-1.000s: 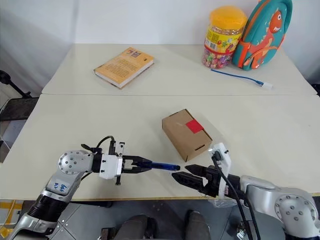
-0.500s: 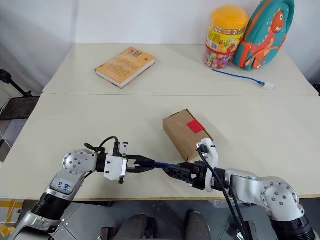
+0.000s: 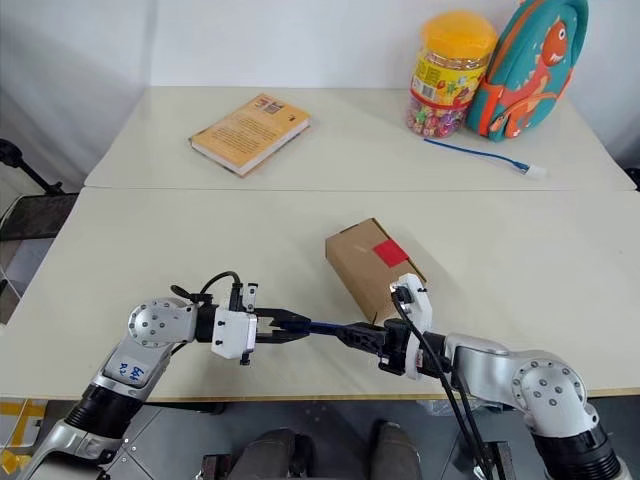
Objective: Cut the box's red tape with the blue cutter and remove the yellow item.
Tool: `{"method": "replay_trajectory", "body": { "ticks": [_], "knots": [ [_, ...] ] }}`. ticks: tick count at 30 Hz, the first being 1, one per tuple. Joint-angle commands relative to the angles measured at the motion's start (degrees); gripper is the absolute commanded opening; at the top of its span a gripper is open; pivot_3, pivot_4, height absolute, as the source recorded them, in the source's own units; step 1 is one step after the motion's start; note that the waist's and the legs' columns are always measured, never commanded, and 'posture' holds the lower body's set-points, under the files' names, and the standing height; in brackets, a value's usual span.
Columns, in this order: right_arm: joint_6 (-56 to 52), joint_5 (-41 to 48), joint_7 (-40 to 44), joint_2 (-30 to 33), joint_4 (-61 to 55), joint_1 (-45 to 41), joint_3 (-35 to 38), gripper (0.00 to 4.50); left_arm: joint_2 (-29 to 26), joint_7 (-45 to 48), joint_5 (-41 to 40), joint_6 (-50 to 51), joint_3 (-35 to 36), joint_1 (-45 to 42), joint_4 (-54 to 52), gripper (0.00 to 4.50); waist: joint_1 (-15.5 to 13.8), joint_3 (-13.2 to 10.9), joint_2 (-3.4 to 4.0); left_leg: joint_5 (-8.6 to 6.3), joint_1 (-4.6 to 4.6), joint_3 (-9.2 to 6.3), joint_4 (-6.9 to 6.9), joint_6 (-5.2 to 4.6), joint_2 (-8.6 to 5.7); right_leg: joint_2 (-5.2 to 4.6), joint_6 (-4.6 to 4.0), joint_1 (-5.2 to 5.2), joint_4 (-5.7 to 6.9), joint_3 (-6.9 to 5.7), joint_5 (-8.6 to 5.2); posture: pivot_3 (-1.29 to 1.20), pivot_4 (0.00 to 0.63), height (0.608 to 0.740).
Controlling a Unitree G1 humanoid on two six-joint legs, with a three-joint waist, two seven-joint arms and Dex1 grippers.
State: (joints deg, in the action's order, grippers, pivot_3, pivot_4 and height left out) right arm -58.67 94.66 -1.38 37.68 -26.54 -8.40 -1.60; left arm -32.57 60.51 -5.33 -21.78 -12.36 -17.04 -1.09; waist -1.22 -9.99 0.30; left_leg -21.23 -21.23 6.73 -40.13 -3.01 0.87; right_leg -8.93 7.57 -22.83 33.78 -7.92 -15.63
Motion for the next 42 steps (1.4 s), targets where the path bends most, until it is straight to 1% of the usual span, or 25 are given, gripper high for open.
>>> {"method": "replay_trajectory", "body": {
  "ticks": [1, 4, 5, 7, 9, 11, 13, 15, 17, 18, 19, 20, 21, 22, 24, 25, 27, 29, 31, 32, 34, 36, 39, 42],
  "knots": [
    [0.71, -1.32, -0.25, -0.23, 0.59, -0.26, 0.34, 0.13, 0.85, -0.01, -2.31, -0.11, -0.60, -0.25, -2.78, 0.44, -0.03, 0.00, 0.00, 0.00, 0.00, 0.00, 0.00, 0.00, 0.00, 0.00, 0.00, 0.00, 0.01, 0.00, 0.00, 0.00, 0.150, 0.740],
    [0.67, -1.81, 0.18, -0.18, 0.80, -0.24, 0.53, 0.14, 0.99, 0.38, -4.31, 2.41, -0.35, 0.46, -4.90, 1.49, -0.09, 0.00, 0.00, 0.00, -0.01, 0.00, 0.00, 0.00, 0.00, -0.01, 0.00, 0.00, 0.00, 0.02, 0.00, 0.00, 0.150, 0.740],
    [0.59, -1.90, 0.45, -0.01, 0.67, -0.19, 0.76, 0.14, 0.71, 0.14, -5.94, 5.44, 0.29, 1.08, -6.56, 1.79, -0.07, 0.00, 0.00, 0.00, -0.02, -0.01, -0.01, -0.01, -0.01, -0.02, 0.00, 0.00, 0.00, 0.03, 0.00, 0.00, 0.150, 0.740],
    [0.36, -1.48, 1.48, 0.86, -0.04, 0.27, 1.72, 0.14, -0.41, -0.86, -10.94, 15.01, 2.28, 2.29, -10.59, 2.40, 0.06, 0.00, 0.00, -0.01, -0.02, -0.01, 0.01, -0.01, -0.01, -0.03, 0.00, 0.00, -0.02, 0.04, 0.00, 0.00, 0.150, 0.740],
    [0.15, -0.25, 3.22, 2.66, -1.50, 1.13, 3.54, 0.14, -2.93, -0.97, -16.47, 24.78, 4.85, 3.16, -13.85, 2.43, 0.08, -0.01, 0.00, -0.01, -0.01, -0.05, 0.02, -0.01, 0.02, 0.01, 0.00, 0.00, -0.01, 0.03, 0.00, 0.00, 0.150, 0.740],
    [-0.38, 3.80, 6.74, 7.16, -4.36, 3.10, 8.49, 0.14, -7.80, -0.52, -24.20, 37.08, 10.78, 3.55, -12.52, 2.43, 0.10, -0.04, 0.05, -0.01, -0.01, -0.06, 0.01, 0.00, 0.06, 0.06, 0.01, 0.00, -0.01, 0.03, 0.00, 0.00, 0.150, 0.740],
    [-0.72, 6.65, 10.49, 11.34, -6.53, 5.65, 13.39, 0.14, -10.70, -0.30, -28.97, 44.16, 15.41, 3.39, -9.11, 2.43, 0.05, -0.10, 0.13, -0.01, -0.02, -0.07, 0.00, 0.00, 0.10, 0.13, 0.01, 0.00, -0.01, 0.08, 0.00, 0.00, 0.150, 0.740],
    [-0.39, 8.76, 12.81, 14.40, -7.73, 7.86, 17.11, 0.14, -11.90, 0.08, -31.37, 48.11, 17.99, 3.06, -6.37, 2.43, -0.05, -0.10, 0.13, -0.01, 0.00, -0.07, 0.00, 0.00, 0.13, 0.22, 0.00, 0.00, -0.03, 0.14, 0.00, 0.00, 0.150, 0.740],
    [-0.01, 10.97, 14.82, 17.36, -8.64, 10.17, 21.74, 0.14, -10.94, -0.67, -31.36, 48.40, 19.78, 1.86, -3.35, 2.06, -0.24, -0.12, 0.10, -0.03, 0.00, -0.08, 0.01, 0.00, 0.13, 0.25, 0.00, 0.02, -0.06, 0.16, 0.00, 0.00, 0.150, 0.740],
    [-0.39, 11.82, 16.02, 19.20, -8.62, 11.71, 26.02, 0.14, -9.56, -1.29, -30.83, 47.96, 19.67, 0.24, -1.71, 1.81, -0.53, -0.13, 0.11, -0.03, -0.01, -0.09, 0.01, 0.00, 0.11, 0.24, 0.00, 0.02, -0.08, 0.18, 0.00, 0.00, 0.150, 0.740],
    [-1.39, 11.66, 17.61, 21.24, -8.12, 13.32, 31.37, 0.14, -7.75, -2.05, -30.42, 48.28, 18.73, -2.01, -0.69, 1.46, -0.59, -0.16, 0.06, -0.05, -0.04, -0.10, 0.01, -0.02, 0.07, 0.23, 0.01, 0.04, -0.10, 0.20, 0.00, 0.00, 0.150, 0.740],
    [-1.90, 11.43, 18.63, 22.64, -7.79, 14.50, 34.82, 0.14, -6.55, -2.37, -30.11, 48.64, 18.03, -3.52, -0.11, 1.23, -0.96, -0.16, 0.05, -0.05, -0.04, -0.11, 0.01, -0.03, 0.03, 0.22, 0.02, 0.04, -0.12, 0.27, 0.01, 0.00, 0.150, 0.740],
    [-2.79, 10.38, 20.16, 24.42, -6.44, 15.13, 39.60, 0.14, -4.53, -2.94, -29.17, 48.77, 16.23, -6.06, 0.31, 0.86, -1.26, -0.20, -0.01, -0.05, -0.08, -0.12, -0.01, -0.04, -0.02, 0.20, 0.04, 0.06, -0.13, 0.29, 0.02, 0.00, 0.150, 0.740],
    [-3.23, 9.58, 21.27, 25.55, -5.52, 15.60, 42.47, 0.14, -3.24, -3.21, -28.45, 48.88, 15.11, -7.64, 0.50, 0.67, -1.56, -0.21, -0.06, -0.05, -0.08, -0.09, -0.02, -0.05, -0.04, 0.20, 0.12, 0.07, -0.17, 0.32, 0.07, 0.00, 0.150, 0.740],
    [-4.65, 7.39, 23.97, 28.94, -2.51, 15.08, 47.58, 0.14, -0.98, -1.98, -26.54, 48.61, 11.71, -12.00, 1.62, 0.01, -1.81, -0.20, -0.24, -0.05, -0.08, -0.05, -0.05, -0.07, -0.07, 0.20, 0.16, 0.10, -0.21, 0.34, 0.10, 0.00, 0.150, 0.740],
    [-4.88, 5.24, 25.66, 31.14, -0.74, 13.72, 48.47, 0.14, 0.30, -1.39, -24.91, 47.87, 9.68, -14.88, 2.99, 0.00, -1.77, -0.20, -0.27, -0.06, -0.08, -0.03, -0.05, -0.07, -0.08, 0.22, 0.16, 0.11, -0.23, 0.33, 0.10, 0.00, 0.150, 0.740],
    [-4.16, 0.62, 27.20, 35.32, 2.77, 10.22, 47.11, 0.14, 3.61, -1.56, -22.77, 47.33, 6.80, -20.38, 6.11, 0.00, -1.65, -0.20, -0.29, -0.06, -0.05, 0.05, -0.05, -0.08, -0.07, 0.25, 0.16, 0.10, -0.25, 0.34, 0.10, 0.00, 0.150, 0.740],
    [-3.58, -2.58, 28.19, 37.64, 4.85, 7.25, 44.41, 0.14, 6.06, -1.73, -21.20, 46.98, 5.30, -23.70, 8.54, 0.00, -1.54, -0.20, -0.29, -0.04, -0.05, 0.13, -0.05, -0.09, -0.04, 0.27, 0.16, 0.08, -0.29, 0.35, 0.10, 0.00, 0.150, 0.740],
    [-2.37, -6.27, 28.32, 40.23, 6.81, 2.65, 38.70, 0.14, 8.71, -2.17, -17.84, 45.41, 2.54, -27.25, 11.76, 0.00, -1.28, -0.20, -0.29, -0.05, -0.02, 0.11, -0.03, -0.08, 0.00, 0.32, 0.16, 0.08, -0.25, 0.31, 0.10, 0.00, 0.150, 0.740],
    [-2.08, -7.42, 28.41, 41.53, 8.05, -1.71, 33.65, 0.14, 10.48, -0.73, -16.38, 45.35, -0.26, -29.59, 12.89, 0.00, -0.98, -0.20, -0.30, -0.05, -0.01, 0.15, -0.01, -0.08, 0.00, 0.33, 0.16, 0.06, -0.25, 0.31, 0.10, 0.00, 0.150, 0.740],
    [-2.15, -10.65, 27.33, 41.31, 9.85, -9.85, 25.25, 0.14, 13.78, -4.15, -11.52, 44.08, -3.32, -32.95, 16.27, 0.00, -0.45, -0.21, -0.31, -0.04, -0.04, 0.16, 0.00, -0.07, -0.01, 0.35, 0.16, 0.03, -0.28, 0.29, 0.10, 0.00, 0.150, 0.740],
    [-3.30, -13.12, 25.80, 39.61, 11.61, -15.92, 20.18, 0.14, 15.23, -5.80, -8.95, 43.53, -4.21, -33.97, 17.84, 0.00, -0.28, -0.23, -0.34, -0.04, -0.12, 0.15, -0.01, -0.06, 0.00, 0.33, 0.16, 0.01, -0.36, 0.29, 0.10, 0.00, 0.150, 0.740],
    [-4.71, -17.14, 25.60, 36.82, 13.11, -22.35, 14.80, 0.14, 16.78, -7.35, -6.51, 43.57, -5.06, -34.31, 18.76, 0.00, -0.02, -0.24, -0.35, -0.05, -0.21, 0.14, 0.03, -0.04, 0.04, 0.33, 0.17, -0.15, -0.33, 0.24, 0.10, 0.00, 0.150, 0.740],
    [-5.70, -21.63, 26.22, 34.66, 13.54, -25.13, 11.73, 0.14, 17.39, -9.47, -4.12, 44.85, -5.67, -34.20, 19.06, 0.00, -0.24, -0.23, -0.35, -0.04, -0.50, 0.17, -0.01, -0.04, 0.00, 0.34, 0.17, -0.60, -0.05, 0.20, 0.10, 0.00, 0.150, 0.740]
  ]
}}
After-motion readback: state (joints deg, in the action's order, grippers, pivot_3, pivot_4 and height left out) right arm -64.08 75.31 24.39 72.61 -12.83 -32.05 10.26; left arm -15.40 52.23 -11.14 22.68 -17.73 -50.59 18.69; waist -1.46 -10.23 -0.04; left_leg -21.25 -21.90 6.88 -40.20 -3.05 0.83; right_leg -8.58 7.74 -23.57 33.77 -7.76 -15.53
